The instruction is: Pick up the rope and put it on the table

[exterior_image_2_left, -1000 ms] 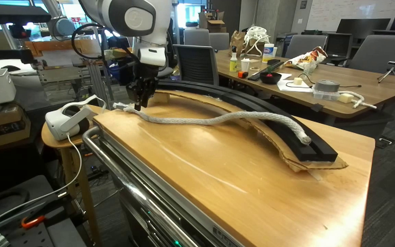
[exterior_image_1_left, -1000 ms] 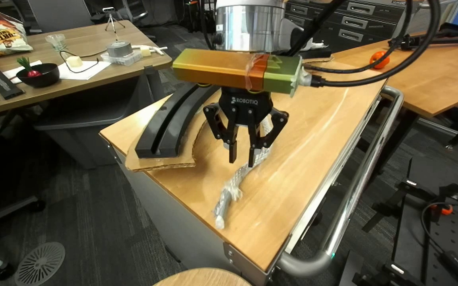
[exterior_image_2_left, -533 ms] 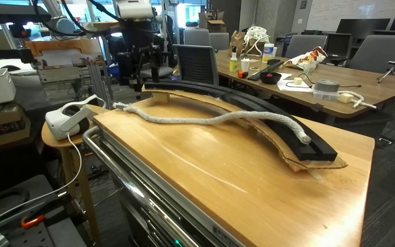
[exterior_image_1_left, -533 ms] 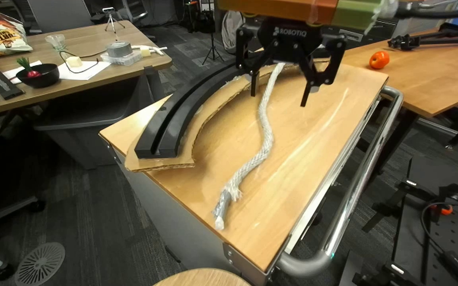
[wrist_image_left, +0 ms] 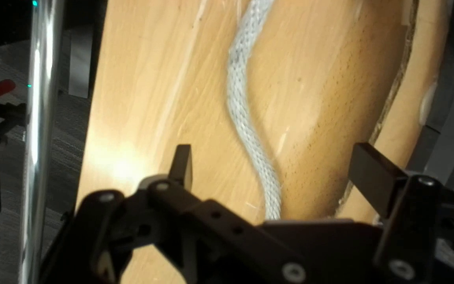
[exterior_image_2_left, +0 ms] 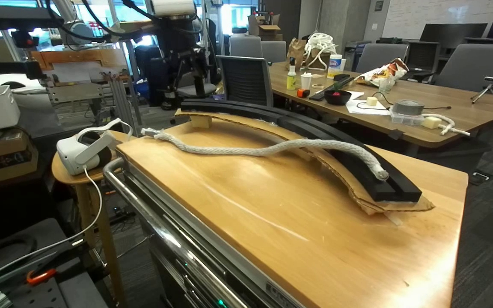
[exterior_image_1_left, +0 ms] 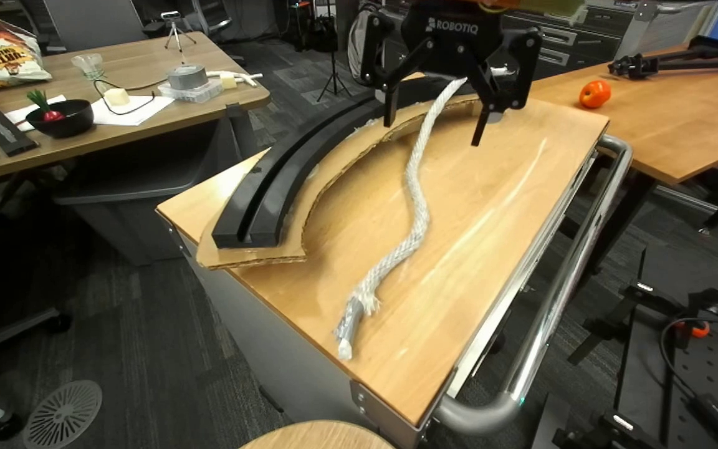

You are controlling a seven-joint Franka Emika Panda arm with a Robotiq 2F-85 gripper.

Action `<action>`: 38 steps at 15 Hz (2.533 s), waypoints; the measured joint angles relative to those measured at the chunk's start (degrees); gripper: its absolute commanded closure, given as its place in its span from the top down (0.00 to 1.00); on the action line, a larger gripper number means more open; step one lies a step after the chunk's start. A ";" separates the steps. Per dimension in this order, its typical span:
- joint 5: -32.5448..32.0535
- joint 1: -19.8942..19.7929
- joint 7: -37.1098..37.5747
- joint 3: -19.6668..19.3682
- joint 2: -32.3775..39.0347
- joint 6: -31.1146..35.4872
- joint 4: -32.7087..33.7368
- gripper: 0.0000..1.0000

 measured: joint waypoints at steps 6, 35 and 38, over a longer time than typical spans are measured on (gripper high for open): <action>5.88 -9.31 -10.80 -7.53 -1.71 2.03 0.01 1.00; 8.76 -18.09 -3.89 -15.34 25.26 -6.50 28.53 0.81; 8.79 -18.43 -3.89 -15.98 26.46 -6.53 28.52 0.56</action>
